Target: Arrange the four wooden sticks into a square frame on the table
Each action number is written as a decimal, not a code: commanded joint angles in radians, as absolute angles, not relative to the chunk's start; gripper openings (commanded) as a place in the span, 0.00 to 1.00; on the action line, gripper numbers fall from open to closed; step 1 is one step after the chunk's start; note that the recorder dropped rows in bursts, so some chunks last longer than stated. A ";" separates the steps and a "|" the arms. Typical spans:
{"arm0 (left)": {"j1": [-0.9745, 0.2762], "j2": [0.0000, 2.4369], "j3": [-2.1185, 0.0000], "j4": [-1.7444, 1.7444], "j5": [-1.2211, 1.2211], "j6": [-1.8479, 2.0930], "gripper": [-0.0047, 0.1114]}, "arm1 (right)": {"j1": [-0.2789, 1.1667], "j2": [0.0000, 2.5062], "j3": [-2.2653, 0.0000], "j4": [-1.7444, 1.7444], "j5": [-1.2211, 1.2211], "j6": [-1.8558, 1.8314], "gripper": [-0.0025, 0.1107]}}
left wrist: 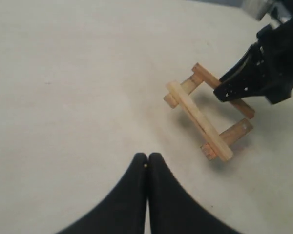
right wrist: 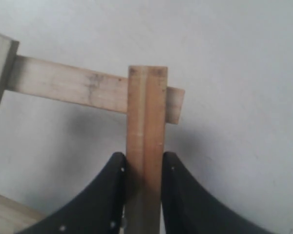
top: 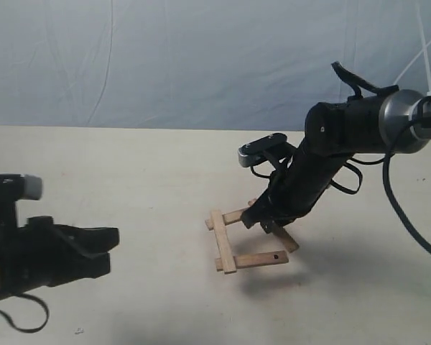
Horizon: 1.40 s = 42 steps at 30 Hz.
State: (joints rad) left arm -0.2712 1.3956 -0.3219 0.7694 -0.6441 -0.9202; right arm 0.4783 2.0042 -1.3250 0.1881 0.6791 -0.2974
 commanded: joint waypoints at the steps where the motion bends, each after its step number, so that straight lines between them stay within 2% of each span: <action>1: -0.282 1.658 -0.446 0.890 -0.740 -0.991 0.04 | 0.479 1.999 -1.333 0.211 0.665 -0.257 0.01; 6: -0.282 1.844 -0.558 1.007 -0.873 -1.093 0.04 | 0.479 1.999 -1.333 0.211 0.634 -0.157 0.01; 12: -0.291 1.943 -0.637 1.072 -0.921 -1.151 0.04 | 0.506 1.999 -1.333 0.170 0.618 -0.086 0.01; 20: -0.343 1.984 -0.684 1.060 -0.916 -1.163 0.04 | 0.569 2.003 -1.343 0.078 0.611 0.021 0.01; 42: -0.361 1.989 -0.706 1.037 -0.795 -1.167 0.04 | 0.573 2.086 -1.352 0.172 0.587 0.058 0.01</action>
State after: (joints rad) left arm -0.3489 1.9867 -0.6936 1.0465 -0.8316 -1.1655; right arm 0.5695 2.0897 -1.3425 0.1635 0.5957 0.0547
